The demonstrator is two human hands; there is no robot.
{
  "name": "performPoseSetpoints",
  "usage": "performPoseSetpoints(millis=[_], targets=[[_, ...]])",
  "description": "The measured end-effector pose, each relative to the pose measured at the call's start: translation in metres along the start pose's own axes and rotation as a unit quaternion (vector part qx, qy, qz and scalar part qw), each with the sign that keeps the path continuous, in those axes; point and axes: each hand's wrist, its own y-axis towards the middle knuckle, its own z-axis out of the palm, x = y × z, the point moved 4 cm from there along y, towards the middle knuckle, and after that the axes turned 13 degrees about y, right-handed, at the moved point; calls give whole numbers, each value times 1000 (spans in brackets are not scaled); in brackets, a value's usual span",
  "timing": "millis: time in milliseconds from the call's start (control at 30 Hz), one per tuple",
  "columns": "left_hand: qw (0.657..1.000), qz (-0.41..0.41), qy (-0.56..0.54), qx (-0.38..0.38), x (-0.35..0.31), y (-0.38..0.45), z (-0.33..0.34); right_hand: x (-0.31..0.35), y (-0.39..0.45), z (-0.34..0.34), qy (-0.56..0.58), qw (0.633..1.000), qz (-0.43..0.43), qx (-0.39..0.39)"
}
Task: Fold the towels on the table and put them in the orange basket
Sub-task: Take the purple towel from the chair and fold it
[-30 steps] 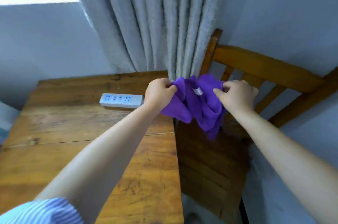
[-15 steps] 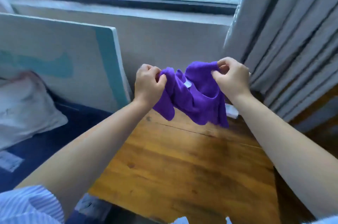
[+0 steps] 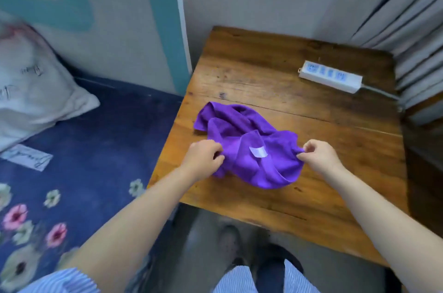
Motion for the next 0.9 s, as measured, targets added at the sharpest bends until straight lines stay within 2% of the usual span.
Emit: performPoseSetpoints(millis=[167, 267, 333, 400, 500, 667, 767, 900], targets=[[974, 78, 67, 200, -14, -23, 69, -74, -5, 17, -91, 984, 136, 76], [960, 55, 76, 264, -13, -21, 84, -87, -5, 23, -109, 973, 172, 106], [972, -1, 33, 233, -9, -13, 83, -87, -2, 26, -97, 977, 164, 99], [987, -76, -11, 144, -1, 5, 78, -81, 9, 27, -50, 988, 137, 58], [979, -190, -48, 48, 16, 30, 78, -71, 23, 29, -27, 994, 102, 11], [963, -259, -63, 41, 25, 62, 87, -66, 40, 38, -23, 994, 100, -23], [940, -295, -163, 50, 22, 77, 89, -65, 44, 45, -39, 992, 119, -16], [881, -348, -316, 45, 20, 82, 93, -66, 42, 51, -70, 989, 128, 3]])
